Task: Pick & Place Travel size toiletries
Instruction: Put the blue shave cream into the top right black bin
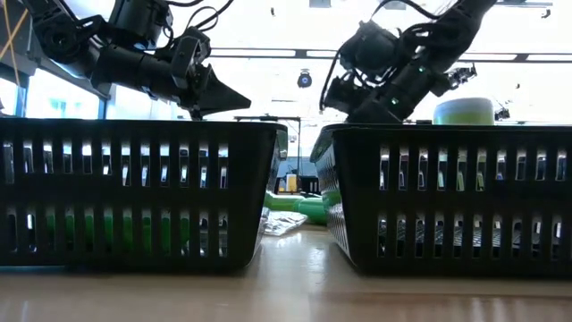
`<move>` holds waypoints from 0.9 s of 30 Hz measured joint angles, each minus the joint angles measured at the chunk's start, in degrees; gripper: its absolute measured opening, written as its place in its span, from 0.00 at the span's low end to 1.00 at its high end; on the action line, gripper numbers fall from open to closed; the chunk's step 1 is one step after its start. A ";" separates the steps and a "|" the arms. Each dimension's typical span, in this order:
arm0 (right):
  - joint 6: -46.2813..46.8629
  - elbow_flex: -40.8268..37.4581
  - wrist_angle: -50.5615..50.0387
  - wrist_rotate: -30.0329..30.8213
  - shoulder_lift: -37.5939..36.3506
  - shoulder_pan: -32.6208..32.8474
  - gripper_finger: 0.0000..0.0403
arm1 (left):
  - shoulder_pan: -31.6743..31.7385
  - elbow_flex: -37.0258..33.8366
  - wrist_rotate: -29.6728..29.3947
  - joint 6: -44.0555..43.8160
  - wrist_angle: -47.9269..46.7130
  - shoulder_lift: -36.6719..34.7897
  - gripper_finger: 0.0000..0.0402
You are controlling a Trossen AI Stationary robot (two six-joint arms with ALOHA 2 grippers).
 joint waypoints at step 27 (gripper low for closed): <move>1.47 0.16 5.95 4.00 9.04 0.44 0.59 | 0.00 0.02 -0.04 0.06 -0.47 0.02 0.01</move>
